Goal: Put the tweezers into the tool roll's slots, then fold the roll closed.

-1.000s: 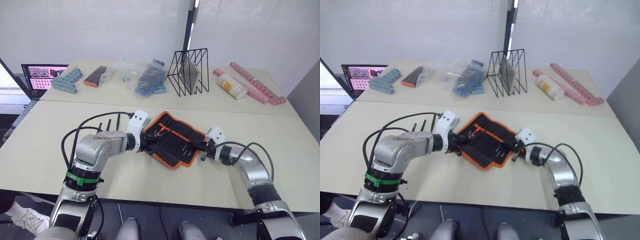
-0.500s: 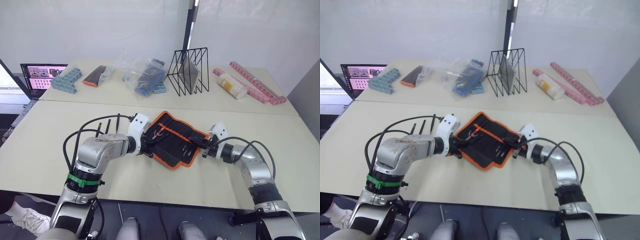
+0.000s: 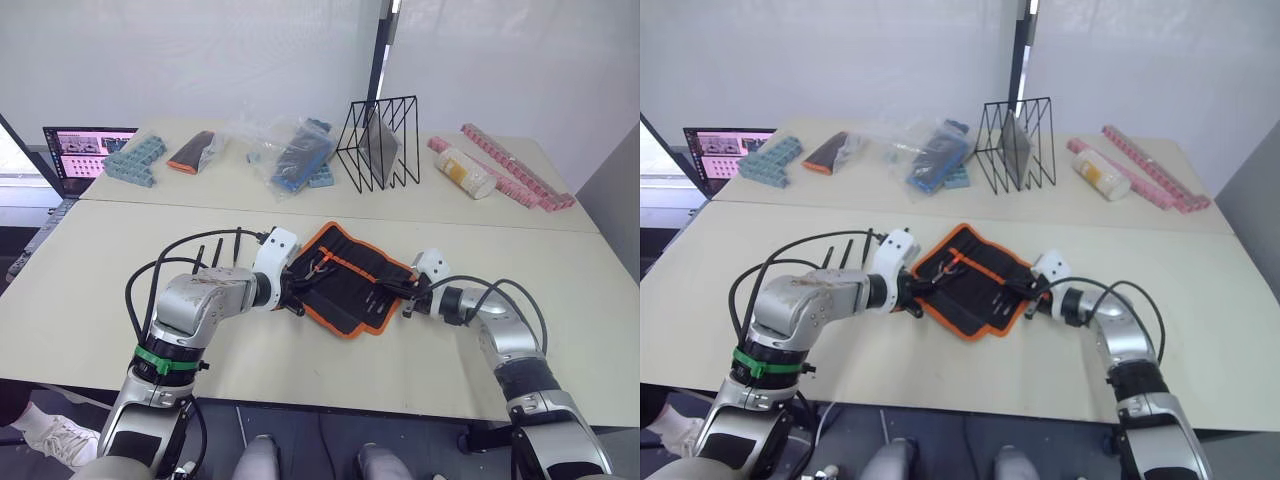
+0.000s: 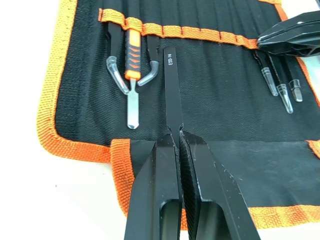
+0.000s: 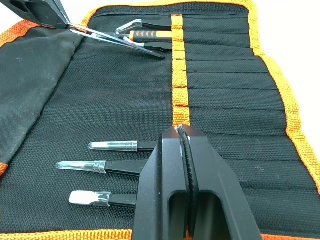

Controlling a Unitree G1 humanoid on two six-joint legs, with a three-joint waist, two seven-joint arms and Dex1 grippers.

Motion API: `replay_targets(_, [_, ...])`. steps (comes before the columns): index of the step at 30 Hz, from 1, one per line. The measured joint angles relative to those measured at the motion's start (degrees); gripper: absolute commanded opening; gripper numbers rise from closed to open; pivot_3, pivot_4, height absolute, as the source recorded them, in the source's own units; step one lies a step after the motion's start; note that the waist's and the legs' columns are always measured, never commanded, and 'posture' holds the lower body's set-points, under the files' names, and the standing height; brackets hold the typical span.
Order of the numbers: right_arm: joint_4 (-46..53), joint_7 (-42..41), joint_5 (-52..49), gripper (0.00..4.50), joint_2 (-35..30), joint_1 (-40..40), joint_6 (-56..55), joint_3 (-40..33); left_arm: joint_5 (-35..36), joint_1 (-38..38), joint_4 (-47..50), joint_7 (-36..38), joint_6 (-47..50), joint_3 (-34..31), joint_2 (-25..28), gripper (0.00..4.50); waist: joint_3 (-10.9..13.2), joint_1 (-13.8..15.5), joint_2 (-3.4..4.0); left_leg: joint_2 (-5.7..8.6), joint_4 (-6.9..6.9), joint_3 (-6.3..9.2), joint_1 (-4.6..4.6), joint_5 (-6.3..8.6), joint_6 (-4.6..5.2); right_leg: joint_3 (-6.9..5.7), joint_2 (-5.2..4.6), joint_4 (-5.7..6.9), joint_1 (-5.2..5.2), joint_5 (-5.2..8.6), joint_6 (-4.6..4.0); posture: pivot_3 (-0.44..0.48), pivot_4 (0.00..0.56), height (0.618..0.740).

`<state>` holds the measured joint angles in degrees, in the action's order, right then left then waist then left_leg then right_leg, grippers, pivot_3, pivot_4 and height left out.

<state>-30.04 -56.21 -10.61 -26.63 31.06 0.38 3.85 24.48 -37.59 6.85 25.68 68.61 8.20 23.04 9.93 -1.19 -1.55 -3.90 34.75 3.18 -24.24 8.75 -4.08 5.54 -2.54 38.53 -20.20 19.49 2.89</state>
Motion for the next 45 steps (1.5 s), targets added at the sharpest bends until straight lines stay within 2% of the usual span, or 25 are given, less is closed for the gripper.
replay_targets(16, [-1.96, -0.58, 1.44, 0.02, -0.09, 1.28, -0.03, 0.65, -6.52, -4.80, -11.42, 3.60, -8.55, 5.64, -3.70, 0.00, -0.05, 0.16, -0.02, 0.02, 0.06, 0.01, 0.05, -0.01, -0.02, 0.00, 0.00, -0.03, 0.11, 0.00, 0.01, 0.000, 0.150, 0.735])
replay_targets(26, [-1.52, -0.25, 1.51, 0.02, -0.25, 1.30, -0.03, 1.37, -7.56, -4.26, -8.92, 8.30, -9.50, 8.00, 1.60, 0.00, -0.06, -0.01, -0.02, 0.01, 0.04, 0.01, 0.06, -0.01, -0.02, 0.00, 0.01, -0.03, 0.11, 0.00, 0.01, 0.000, 0.150, 0.735])
replay_targets(37, [-0.91, 0.01, 2.55, 0.02, -0.97, 1.32, 0.00, 1.95, -11.15, -8.00, -18.94, 8.97, -16.03, 8.29, -3.33, 0.00, -0.09, 0.32, -0.03, 0.04, 0.09, 0.01, 0.05, -0.01, -0.02, 0.00, 0.00, -0.06, 0.14, 0.01, 0.02, 0.000, 0.150, 0.735])
replay_targets(45, [0.53, 0.55, 2.65, 0.02, -1.12, -0.04, 0.32, 1.99, -14.53, -10.73, -23.47, 13.72, -20.11, 10.64, -3.33, 0.00, -0.14, 0.41, -0.02, 0.05, 0.08, 0.01, 0.04, -0.02, -0.02, 0.00, 0.00, -0.10, 0.16, 0.02, 0.04, 0.000, 0.150, 0.735])
